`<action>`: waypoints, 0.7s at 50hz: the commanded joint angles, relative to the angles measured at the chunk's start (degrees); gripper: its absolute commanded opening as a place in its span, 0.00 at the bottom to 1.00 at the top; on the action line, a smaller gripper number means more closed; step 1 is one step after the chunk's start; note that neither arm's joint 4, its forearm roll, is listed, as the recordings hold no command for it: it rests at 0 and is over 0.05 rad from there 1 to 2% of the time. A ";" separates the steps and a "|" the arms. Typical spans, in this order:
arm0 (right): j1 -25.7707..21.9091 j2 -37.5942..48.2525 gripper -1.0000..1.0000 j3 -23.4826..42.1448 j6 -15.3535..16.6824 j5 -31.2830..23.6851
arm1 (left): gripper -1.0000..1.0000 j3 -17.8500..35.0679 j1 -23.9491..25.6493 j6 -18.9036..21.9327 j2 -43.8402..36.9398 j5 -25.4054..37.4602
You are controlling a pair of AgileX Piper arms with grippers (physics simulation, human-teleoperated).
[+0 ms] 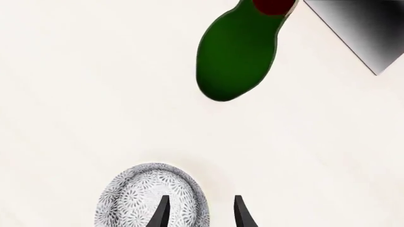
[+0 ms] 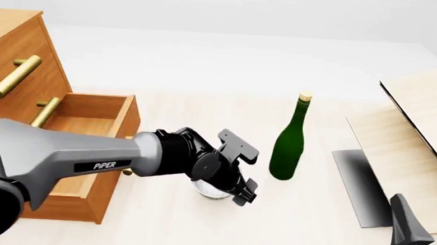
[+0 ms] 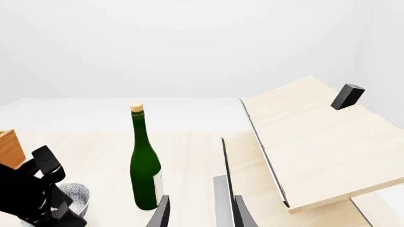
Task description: Put the bowl in the bottom drawer of the cabinet.
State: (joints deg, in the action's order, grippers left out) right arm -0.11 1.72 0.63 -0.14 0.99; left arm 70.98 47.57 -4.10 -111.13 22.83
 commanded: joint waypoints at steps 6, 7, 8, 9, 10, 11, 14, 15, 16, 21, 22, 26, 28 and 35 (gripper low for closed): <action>0.00 0.01 1.00 0.00 0.01 0.01 | 1.00 -0.52 0.32 -0.86 -0.99 -0.31; -0.01 0.01 1.00 0.00 0.01 0.01 | 1.00 -0.51 0.31 -0.84 -1.06 -0.29; 0.00 0.01 1.00 0.00 0.00 0.01 | 1.00 -0.47 0.27 -0.78 -1.12 -0.25; 0.01 0.00 1.00 0.00 -0.01 0.00 | 1.00 -0.59 0.35 -0.93 -1.22 -0.48; 0.00 -0.01 1.00 0.00 0.00 0.00 | 1.00 -0.54 0.27 -0.86 -1.27 -0.42; 0.00 -0.01 1.00 0.00 -0.01 -0.01 | 1.00 -0.57 0.22 -0.84 -1.37 -0.47; -0.01 -0.01 1.00 0.00 0.01 -0.01 | 1.00 -0.46 0.24 -0.95 -1.30 -0.31; 0.01 0.00 1.00 0.00 0.01 0.00 | 1.00 -0.61 0.30 -0.99 -1.44 -0.57; 0.01 0.00 1.00 0.00 0.01 0.00 | 1.00 -0.61 0.30 -0.99 -1.44 -0.57; 0.00 -0.01 1.00 0.00 0.00 0.00 | 1.00 -0.86 0.33 -1.20 -1.58 -0.86; 0.00 -0.01 1.00 0.00 0.00 0.00 | 1.00 -0.86 0.33 -1.20 -1.58 -0.86; 0.00 0.02 1.00 0.00 0.00 0.01 | 1.00 -0.71 0.11 -1.09 -1.83 -0.90; -0.01 0.00 1.00 0.00 0.00 0.00 | 1.00 -0.57 0.09 -1.05 -2.02 -0.82; 0.00 0.00 1.00 0.00 0.01 0.00 | 1.00 -0.04 -0.38 -0.84 -2.38 -0.75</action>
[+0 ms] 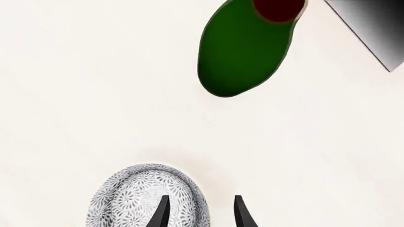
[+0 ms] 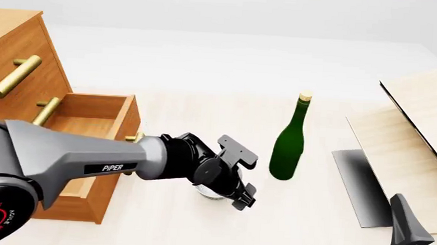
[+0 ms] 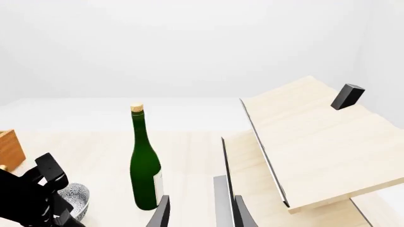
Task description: Put the bowl in the bottom drawer of the cabinet.
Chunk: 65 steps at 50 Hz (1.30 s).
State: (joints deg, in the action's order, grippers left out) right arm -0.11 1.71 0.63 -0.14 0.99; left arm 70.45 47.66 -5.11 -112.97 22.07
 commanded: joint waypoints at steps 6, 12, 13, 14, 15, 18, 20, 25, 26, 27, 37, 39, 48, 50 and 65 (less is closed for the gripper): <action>-0.01 0.00 1.00 0.00 0.00 0.00 | 1.00 0.10 -0.24 -0.22 -0.83 -0.47; 0.00 0.01 1.00 0.00 0.00 0.01 | 1.00 0.24 -0.37 -0.50 -1.35 -0.76; 0.00 -0.01 1.00 0.00 0.00 0.00 | 1.00 0.22 -0.44 -0.55 -1.42 -0.82; 0.00 0.02 1.00 0.00 0.00 0.01 | 1.00 0.18 -0.36 -0.70 -1.39 -0.84; 0.00 0.02 1.00 0.00 0.00 0.01 | 1.00 0.17 -0.36 -0.70 -1.39 -0.84; 0.01 0.00 1.00 0.00 -0.01 0.00 | 1.00 -0.02 -0.36 -0.79 -1.52 -1.06; -0.01 0.00 1.00 0.00 0.01 0.00 | 1.00 0.09 -0.37 -0.82 -1.42 -0.90; 0.01 -0.01 1.00 0.00 -0.01 -0.01 | 1.00 -0.08 -0.41 -0.98 -1.46 -1.16; 0.00 0.00 1.00 0.00 0.01 0.00 | 1.00 -0.19 -0.32 -1.19 -1.40 -1.26; -0.01 0.01 1.00 0.00 0.01 0.00 | 1.00 -0.41 -0.23 -1.26 -1.51 -1.55; 0.01 -0.01 1.00 0.00 -0.01 0.00 | 1.00 -0.62 -0.14 -1.75 -1.61 -1.91; 0.00 0.01 1.00 0.00 0.01 0.00 | 1.00 -0.55 -0.11 -1.75 -1.64 -1.86; 0.00 0.01 1.00 0.00 0.00 0.00 | 1.00 -0.89 0.18 -2.39 -1.87 -2.57; 0.00 0.00 1.00 0.00 0.00 0.00 | 1.00 -0.91 0.15 -2.43 -1.84 -2.64; -0.01 -0.01 1.00 0.00 0.00 0.00 | 1.00 -1.84 0.87 -2.98 -1.71 -3.43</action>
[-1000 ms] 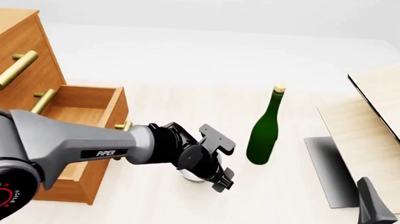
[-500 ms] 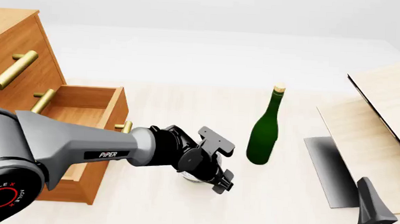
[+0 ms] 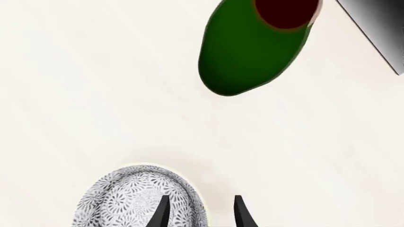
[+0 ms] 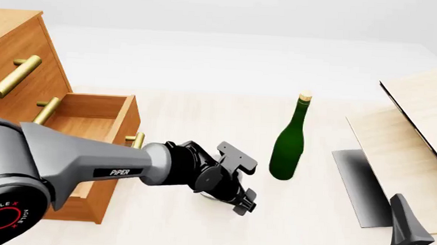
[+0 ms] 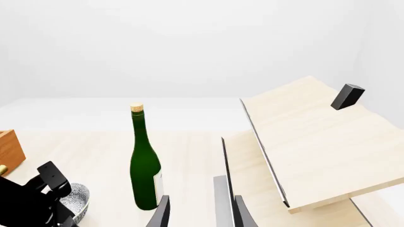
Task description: Put the bowl in the bottom drawer of the cabinet.
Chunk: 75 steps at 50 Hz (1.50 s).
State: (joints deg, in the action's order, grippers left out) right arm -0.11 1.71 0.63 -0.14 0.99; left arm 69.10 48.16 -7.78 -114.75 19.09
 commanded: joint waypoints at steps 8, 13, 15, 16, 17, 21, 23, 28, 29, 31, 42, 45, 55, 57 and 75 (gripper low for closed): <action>-0.01 0.00 1.00 0.00 0.01 0.00 | 0.00 -0.35 -0.52 0.59 0.10 -0.54; 0.00 0.00 1.00 0.00 0.01 0.00 | 0.00 -0.25 -0.70 0.58 0.08 -0.69; 0.00 0.00 1.00 0.00 0.00 0.00 | 0.00 -0.56 -0.51 0.22 0.07 -1.02; 0.00 0.00 1.00 0.00 0.00 0.00 | 0.00 -0.56 -0.51 0.22 0.07 -1.03; 0.00 0.00 1.00 0.00 0.01 0.00 | 0.00 -0.62 -0.69 0.28 -0.02 -1.24; -0.01 0.00 1.00 0.00 0.00 0.00 | 0.00 -0.65 -0.76 0.35 0.26 -1.12; 0.01 0.01 1.00 0.00 0.00 0.00 | 0.00 -0.59 -0.93 0.61 0.44 -1.06; 0.01 0.01 1.00 0.00 0.00 0.01 | 0.00 -0.49 -1.01 1.00 1.81 -0.72; 0.02 -0.01 1.00 0.00 0.01 0.00 | 0.00 -0.57 -0.90 0.91 2.06 -0.78; 0.02 -0.01 1.00 0.00 0.01 0.00 | 0.00 -0.57 -0.90 0.91 2.06 -0.78; 0.00 -0.03 1.00 0.00 -0.01 -0.02 | 0.00 -0.20 -3.36 3.08 5.57 -0.51; 0.00 0.01 1.00 0.00 0.00 0.01 | 0.00 -0.37 -3.77 3.34 6.30 -0.81; 0.00 0.01 1.00 0.00 0.00 0.01 | 0.00 -1.36 -5.78 4.25 9.66 -1.16; 0.00 0.00 1.00 0.00 0.01 0.00 | 0.00 -1.62 -5.54 3.86 10.48 -1.44; 0.00 0.00 1.00 0.00 -0.01 0.00 | 0.00 -0.78 -5.76 5.33 14.81 0.85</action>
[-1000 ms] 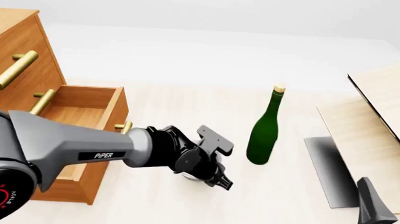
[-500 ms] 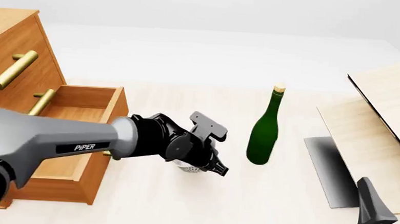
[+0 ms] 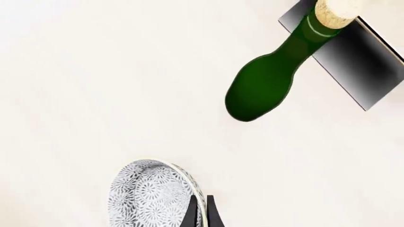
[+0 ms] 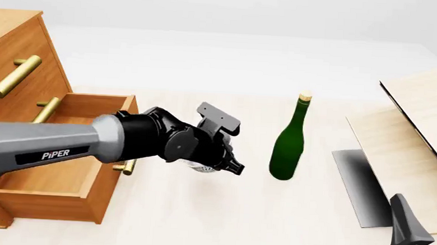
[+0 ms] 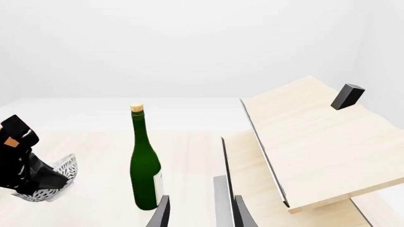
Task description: Put the bowl in the bottom drawer of the cabinet.
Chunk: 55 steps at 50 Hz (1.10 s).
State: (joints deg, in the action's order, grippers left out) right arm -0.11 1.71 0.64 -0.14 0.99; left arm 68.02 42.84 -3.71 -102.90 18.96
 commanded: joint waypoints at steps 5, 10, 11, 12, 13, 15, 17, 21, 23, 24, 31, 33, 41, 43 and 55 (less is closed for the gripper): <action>0.00 -0.01 1.00 0.00 0.00 0.00 | 0.00 -0.60 -0.58 1.59 4.29 0.55; 0.01 -0.02 1.00 0.00 0.00 -0.01 | 0.00 -1.60 -1.32 1.87 6.24 0.05; 0.00 -0.01 1.00 0.00 0.00 -0.01 | 0.00 -1.79 -1.68 1.96 6.81 0.00; -0.01 0.00 1.00 0.00 0.00 0.00 | 0.00 -1.87 -1.69 1.95 7.16 0.10; 0.01 0.00 1.00 0.00 0.00 0.00 | 0.00 -2.09 -1.77 2.04 7.39 -0.01; 0.01 0.01 1.00 0.00 0.00 0.00 | 0.00 -2.55 -1.88 1.97 8.14 -0.26; 0.01 -0.01 1.00 0.00 -0.01 0.00 | 0.00 -2.62 -1.85 1.98 8.37 -0.22; 0.01 0.02 1.00 0.00 0.01 0.01 | 0.00 -3.64 -2.93 2.42 10.33 -0.23; 0.00 0.01 1.00 0.00 0.00 0.01 | 0.00 -3.78 -3.32 2.55 10.87 -0.19; -0.01 0.01 1.00 0.00 -0.01 0.00 | 0.00 -4.03 -3.48 2.70 11.17 -0.30; -0.01 -0.01 1.00 0.00 0.01 0.00 | 0.00 -5.52 -4.26 2.59 12.48 -1.62; -0.01 -0.01 1.00 0.00 0.00 0.00 | 0.00 -5.58 -4.39 2.69 12.60 -1.54; 0.00 0.03 1.00 0.00 0.01 0.02 | 0.00 -7.18 -5.72 3.13 15.50 -1.19; 0.00 0.00 1.00 0.00 0.01 0.00 | 0.00 -7.26 -5.92 3.21 15.94 -1.12; -0.01 0.00 1.00 0.00 0.00 0.00 | 0.00 -8.74 -7.64 3.99 19.14 -0.61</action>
State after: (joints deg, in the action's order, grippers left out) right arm -0.11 1.71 0.63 -0.14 0.99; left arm 60.45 36.61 -0.49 -86.63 18.15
